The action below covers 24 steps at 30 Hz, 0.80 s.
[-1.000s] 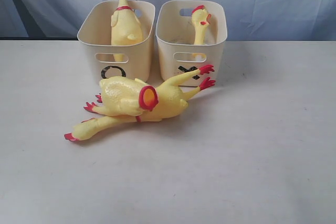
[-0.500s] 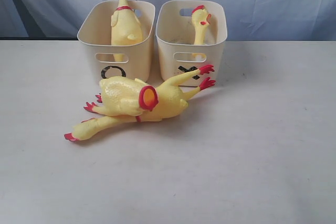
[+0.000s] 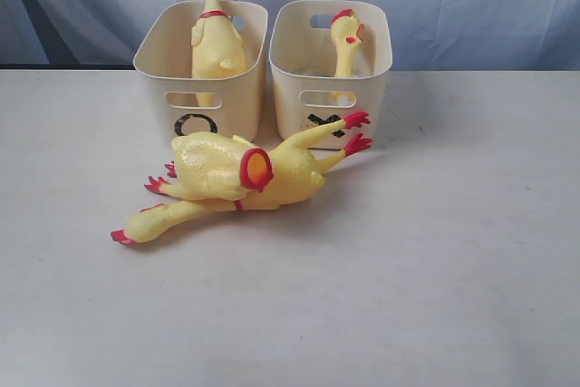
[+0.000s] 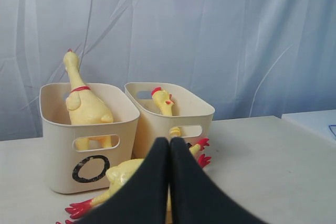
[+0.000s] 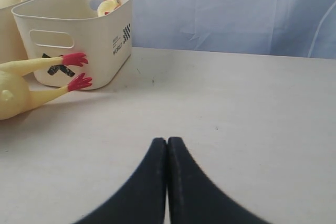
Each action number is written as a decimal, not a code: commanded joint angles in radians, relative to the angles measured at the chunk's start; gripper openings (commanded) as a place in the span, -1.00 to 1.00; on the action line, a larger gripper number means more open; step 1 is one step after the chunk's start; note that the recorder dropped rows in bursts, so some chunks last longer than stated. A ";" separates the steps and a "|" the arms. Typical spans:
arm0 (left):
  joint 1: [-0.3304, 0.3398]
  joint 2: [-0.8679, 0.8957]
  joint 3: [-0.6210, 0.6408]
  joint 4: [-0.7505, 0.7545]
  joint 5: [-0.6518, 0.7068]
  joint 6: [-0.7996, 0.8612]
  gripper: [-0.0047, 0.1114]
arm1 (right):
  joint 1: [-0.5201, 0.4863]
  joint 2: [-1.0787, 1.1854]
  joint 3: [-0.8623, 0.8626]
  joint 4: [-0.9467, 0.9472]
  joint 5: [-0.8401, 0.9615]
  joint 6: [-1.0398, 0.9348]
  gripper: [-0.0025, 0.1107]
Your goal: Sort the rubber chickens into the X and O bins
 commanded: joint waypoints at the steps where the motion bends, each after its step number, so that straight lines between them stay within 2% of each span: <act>1: 0.003 -0.008 0.003 -0.006 -0.008 -0.006 -0.92 | 0.001 -0.005 0.003 0.035 -0.041 -0.001 -0.97; 11: 0.003 -0.008 0.003 -0.006 -0.008 -0.004 -0.92 | 0.001 -0.005 0.003 0.053 -0.215 -0.001 -0.97; 14: 0.003 -0.008 0.003 -0.004 -0.008 -0.004 -0.92 | 0.001 -0.005 0.003 0.060 -0.300 -0.001 -0.97; 15: 0.003 -0.008 0.003 -0.002 -0.008 -0.004 -0.92 | 0.001 -0.005 0.003 0.060 -0.386 -0.001 -0.97; 22: 0.003 -0.008 0.003 0.004 -0.008 -0.004 -0.92 | 0.001 -0.005 0.003 0.063 -0.453 0.002 -0.97; 24: 0.003 -0.008 0.003 0.006 -0.008 -0.004 -0.92 | 0.001 -0.005 0.003 0.114 -0.573 0.095 -0.97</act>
